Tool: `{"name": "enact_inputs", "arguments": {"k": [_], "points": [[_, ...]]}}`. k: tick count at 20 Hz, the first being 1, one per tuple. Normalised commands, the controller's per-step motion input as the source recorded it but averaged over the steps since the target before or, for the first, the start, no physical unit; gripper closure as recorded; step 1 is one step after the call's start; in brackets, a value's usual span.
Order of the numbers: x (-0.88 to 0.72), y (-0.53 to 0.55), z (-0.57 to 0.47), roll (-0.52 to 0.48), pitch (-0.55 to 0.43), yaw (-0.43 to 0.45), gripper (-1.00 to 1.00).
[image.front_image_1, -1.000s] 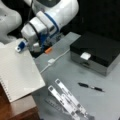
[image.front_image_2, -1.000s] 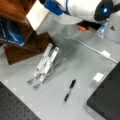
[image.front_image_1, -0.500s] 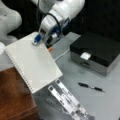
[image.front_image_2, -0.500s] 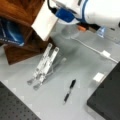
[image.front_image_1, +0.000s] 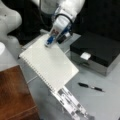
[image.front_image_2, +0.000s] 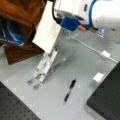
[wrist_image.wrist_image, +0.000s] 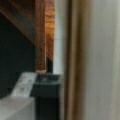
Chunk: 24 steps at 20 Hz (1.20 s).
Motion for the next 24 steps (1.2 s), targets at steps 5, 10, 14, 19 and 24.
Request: {"name": "enact_inputs", "arguments": {"k": [5,10,14,19,24], "points": [[0.07,0.08,-0.30,-0.351,0.001,0.199,1.00],[0.09,0.05,-0.45,-0.388,-0.105,0.104,1.00],[0.06,0.05,-0.39,-0.363,-0.181,0.069,1.00],[0.03,0.03,-0.30,-0.294,-0.199,0.022,1.00],[0.05,0.03,-0.32,-0.343,-0.188,0.039,1.00]]}}
